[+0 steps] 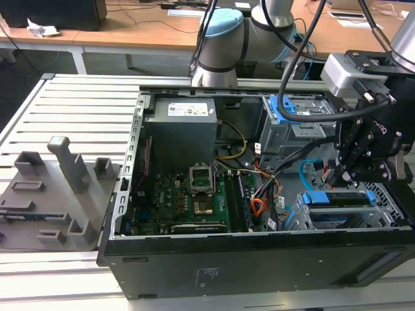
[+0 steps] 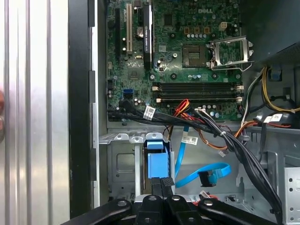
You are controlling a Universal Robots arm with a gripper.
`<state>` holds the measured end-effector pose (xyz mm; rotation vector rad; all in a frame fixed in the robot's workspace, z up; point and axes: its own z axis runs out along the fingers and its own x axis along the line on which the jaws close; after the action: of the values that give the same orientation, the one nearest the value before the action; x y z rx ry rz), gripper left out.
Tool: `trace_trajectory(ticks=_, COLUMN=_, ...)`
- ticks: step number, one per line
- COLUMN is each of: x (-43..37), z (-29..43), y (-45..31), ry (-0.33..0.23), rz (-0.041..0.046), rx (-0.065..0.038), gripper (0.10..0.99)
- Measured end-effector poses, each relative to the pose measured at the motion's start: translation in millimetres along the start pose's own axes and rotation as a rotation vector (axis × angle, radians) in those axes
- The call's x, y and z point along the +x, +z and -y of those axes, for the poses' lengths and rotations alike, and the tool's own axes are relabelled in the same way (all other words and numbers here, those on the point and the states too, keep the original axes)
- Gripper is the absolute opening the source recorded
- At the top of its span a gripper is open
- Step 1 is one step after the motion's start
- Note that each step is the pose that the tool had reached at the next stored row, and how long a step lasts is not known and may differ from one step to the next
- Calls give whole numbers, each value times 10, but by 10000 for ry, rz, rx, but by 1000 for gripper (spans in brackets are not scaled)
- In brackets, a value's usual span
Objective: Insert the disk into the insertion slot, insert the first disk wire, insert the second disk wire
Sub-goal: 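Insert the disk into the insertion slot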
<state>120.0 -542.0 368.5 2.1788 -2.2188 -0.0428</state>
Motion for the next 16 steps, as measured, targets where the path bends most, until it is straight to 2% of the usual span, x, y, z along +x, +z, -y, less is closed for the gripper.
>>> trace_trajectory(ticks=3, x=0, z=2, y=55, ry=0, rz=-1, rx=0, gripper=106)
trace_trajectory(ticks=4, x=0, z=5, y=107, ry=0, rz=-1, rx=0, gripper=106)
trace_trajectory(ticks=9, x=-2, z=68, y=206, ry=0, rz=-2, rx=-7, gripper=106)
trace_trajectory(ticks=16, x=-2, z=73, y=208, ry=0, rz=-1, rx=-7, gripper=106)
